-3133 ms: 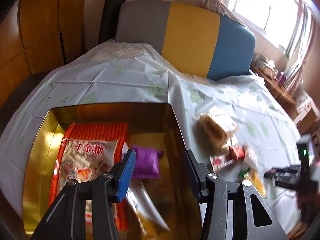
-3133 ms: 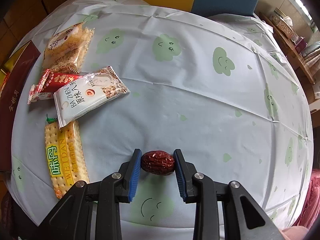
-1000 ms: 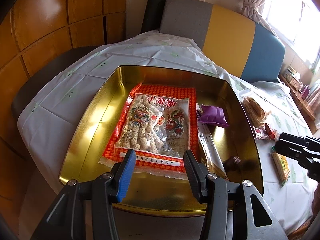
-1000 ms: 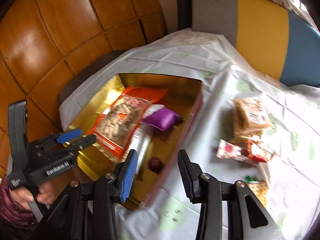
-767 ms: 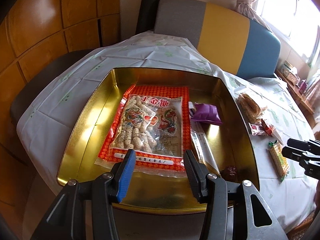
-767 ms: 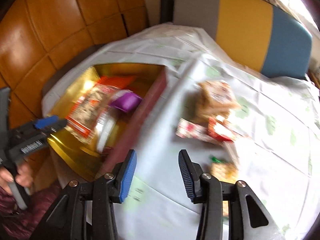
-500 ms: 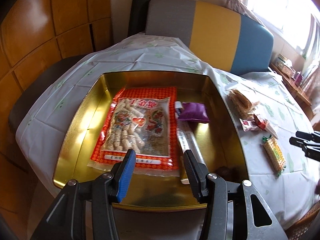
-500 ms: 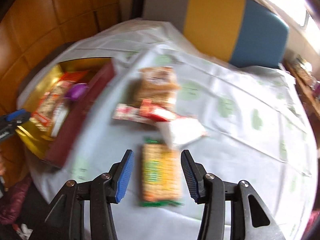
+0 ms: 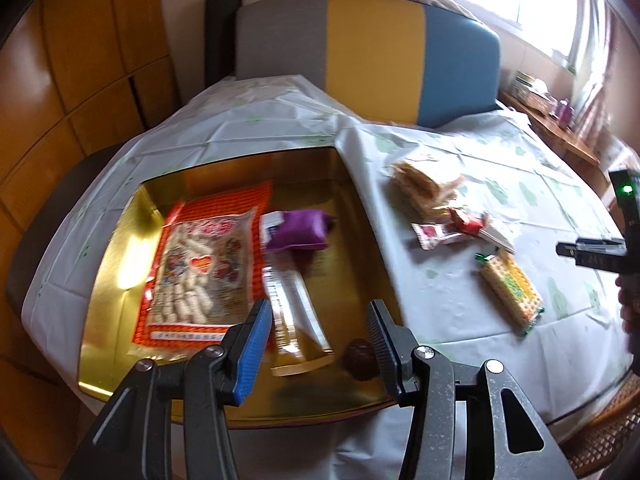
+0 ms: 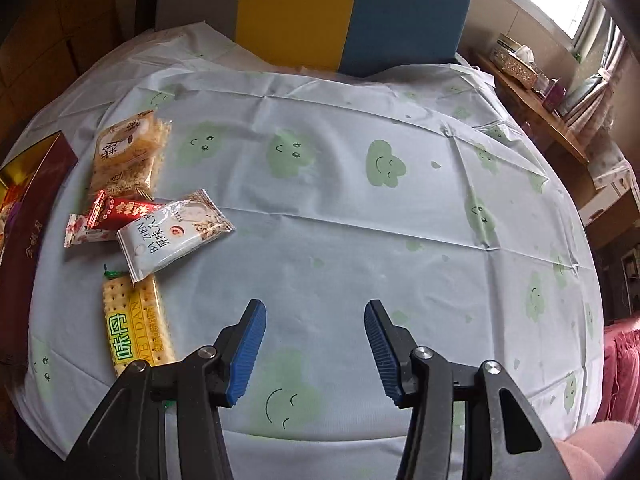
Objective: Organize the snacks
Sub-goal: 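Move both open tools back toward the remaining snacks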
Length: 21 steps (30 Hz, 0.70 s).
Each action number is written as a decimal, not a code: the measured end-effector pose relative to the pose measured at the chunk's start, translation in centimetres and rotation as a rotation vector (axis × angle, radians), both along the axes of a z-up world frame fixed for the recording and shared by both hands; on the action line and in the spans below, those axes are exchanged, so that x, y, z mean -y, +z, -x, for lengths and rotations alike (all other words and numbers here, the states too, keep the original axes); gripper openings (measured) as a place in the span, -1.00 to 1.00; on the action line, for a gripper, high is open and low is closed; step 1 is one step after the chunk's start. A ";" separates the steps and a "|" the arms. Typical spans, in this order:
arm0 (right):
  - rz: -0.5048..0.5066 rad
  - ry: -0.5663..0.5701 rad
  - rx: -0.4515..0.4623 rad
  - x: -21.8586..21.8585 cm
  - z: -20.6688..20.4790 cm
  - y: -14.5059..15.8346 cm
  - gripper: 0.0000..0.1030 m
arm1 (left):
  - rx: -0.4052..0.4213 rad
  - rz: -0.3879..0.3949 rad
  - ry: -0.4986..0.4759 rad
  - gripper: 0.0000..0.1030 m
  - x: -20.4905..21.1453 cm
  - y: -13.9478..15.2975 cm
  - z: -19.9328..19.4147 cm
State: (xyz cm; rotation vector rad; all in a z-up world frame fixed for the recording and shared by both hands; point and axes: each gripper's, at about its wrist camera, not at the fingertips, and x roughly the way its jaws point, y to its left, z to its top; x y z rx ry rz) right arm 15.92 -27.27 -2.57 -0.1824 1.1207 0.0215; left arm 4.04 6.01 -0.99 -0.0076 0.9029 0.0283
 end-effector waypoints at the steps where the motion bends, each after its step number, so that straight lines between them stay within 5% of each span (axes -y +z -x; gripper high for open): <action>1: -0.004 -0.008 0.005 0.1 0.0 0.2 0.02 | 0.000 -0.002 -0.010 -0.02 0.4 0.0 -0.1; 10: -0.026 -0.090 0.037 1.5 -0.1 1.0 0.02 | -0.019 0.000 -0.127 -0.02 5.0 0.1 -1.3; 21: -0.049 -0.147 0.075 2.7 -0.1 1.9 0.02 | -0.134 0.068 -0.272 -0.02 11.2 -1.6 -4.4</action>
